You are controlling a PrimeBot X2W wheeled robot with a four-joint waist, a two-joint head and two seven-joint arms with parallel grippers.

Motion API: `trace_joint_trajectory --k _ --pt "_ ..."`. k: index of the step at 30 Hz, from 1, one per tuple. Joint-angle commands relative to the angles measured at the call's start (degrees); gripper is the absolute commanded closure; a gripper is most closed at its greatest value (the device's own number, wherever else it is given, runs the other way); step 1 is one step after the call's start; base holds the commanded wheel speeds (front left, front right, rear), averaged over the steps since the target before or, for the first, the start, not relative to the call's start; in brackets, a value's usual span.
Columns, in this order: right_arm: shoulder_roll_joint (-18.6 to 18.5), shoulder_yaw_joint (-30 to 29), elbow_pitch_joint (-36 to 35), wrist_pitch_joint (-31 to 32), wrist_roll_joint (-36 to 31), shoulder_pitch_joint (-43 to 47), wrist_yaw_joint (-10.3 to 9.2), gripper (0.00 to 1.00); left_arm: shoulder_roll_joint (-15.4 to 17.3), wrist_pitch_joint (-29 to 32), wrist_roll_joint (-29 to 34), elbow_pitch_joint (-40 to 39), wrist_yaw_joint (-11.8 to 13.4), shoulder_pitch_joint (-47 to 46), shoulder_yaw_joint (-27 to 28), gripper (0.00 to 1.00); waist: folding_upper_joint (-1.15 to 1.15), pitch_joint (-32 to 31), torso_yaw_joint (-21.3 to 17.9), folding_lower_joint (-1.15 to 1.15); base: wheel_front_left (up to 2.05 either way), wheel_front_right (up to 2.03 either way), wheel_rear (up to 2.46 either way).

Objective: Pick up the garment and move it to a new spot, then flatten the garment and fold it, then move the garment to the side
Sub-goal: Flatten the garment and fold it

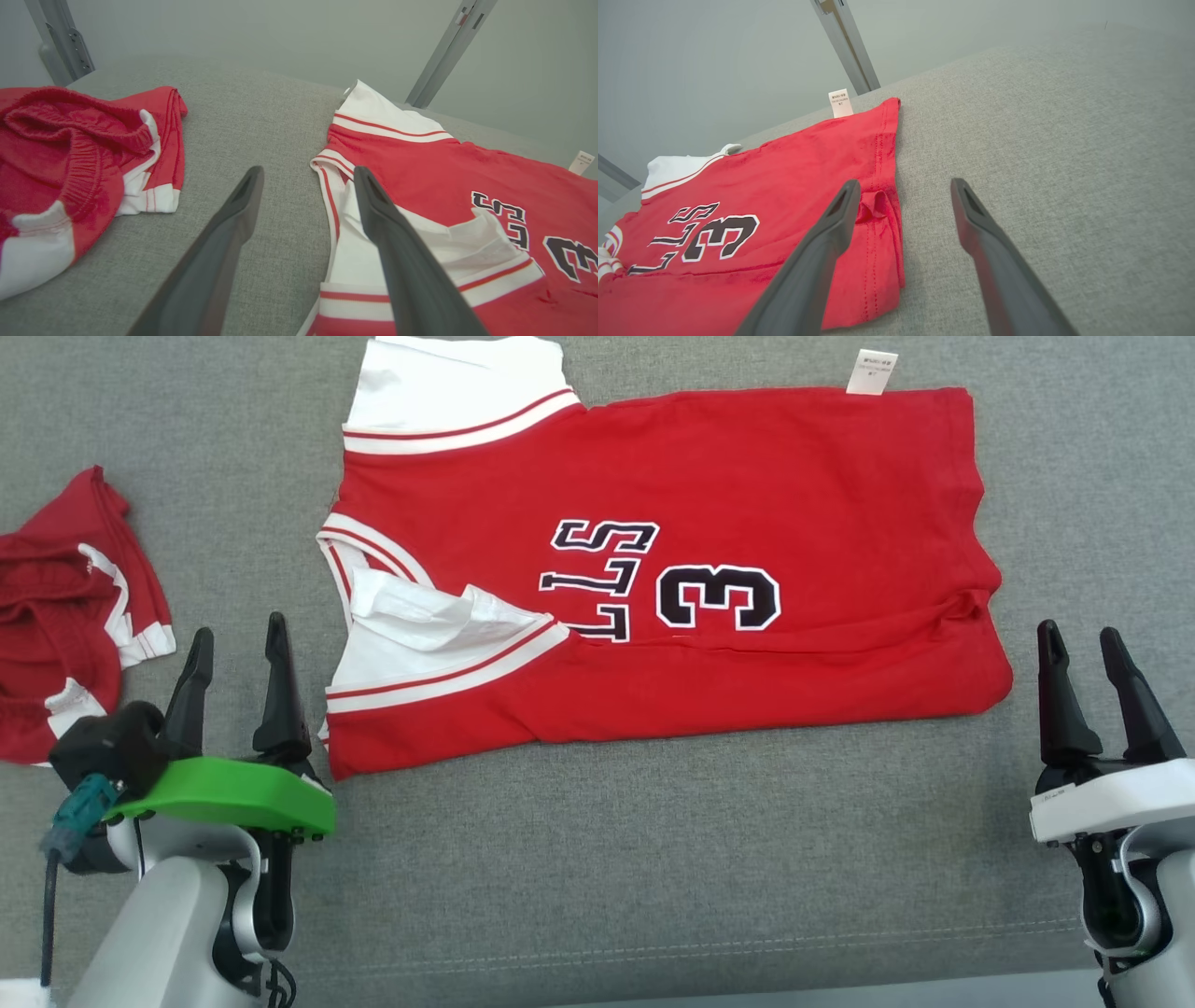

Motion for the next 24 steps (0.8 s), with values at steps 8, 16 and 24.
trace_joint_trajectory --k 8,16,24 --pt "6.00 -3.51 -5.87 -1.62 -15.50 6.04 0.00 0.00 0.17 -3.21 8.98 -4.96 4.46 6.18 -0.28 0.00 0.00 -4.73 0.29 0.00 0.00 0.00 0.00" --pt "9.39 -3.36 -7.23 -0.24 -21.56 10.76 -0.03 0.00 -0.81 -3.41 14.16 -5.38 4.58 11.46 -1.57 0.00 0.00 -8.63 0.03 0.00 0.00 0.00 0.00" --pt "9.96 -2.65 -7.05 0.63 -23.45 13.61 -0.02 0.00 -1.55 -3.39 15.83 -3.11 2.90 14.49 -4.42 0.00 0.00 -11.34 -0.10 0.00 0.00 0.00 0.00"
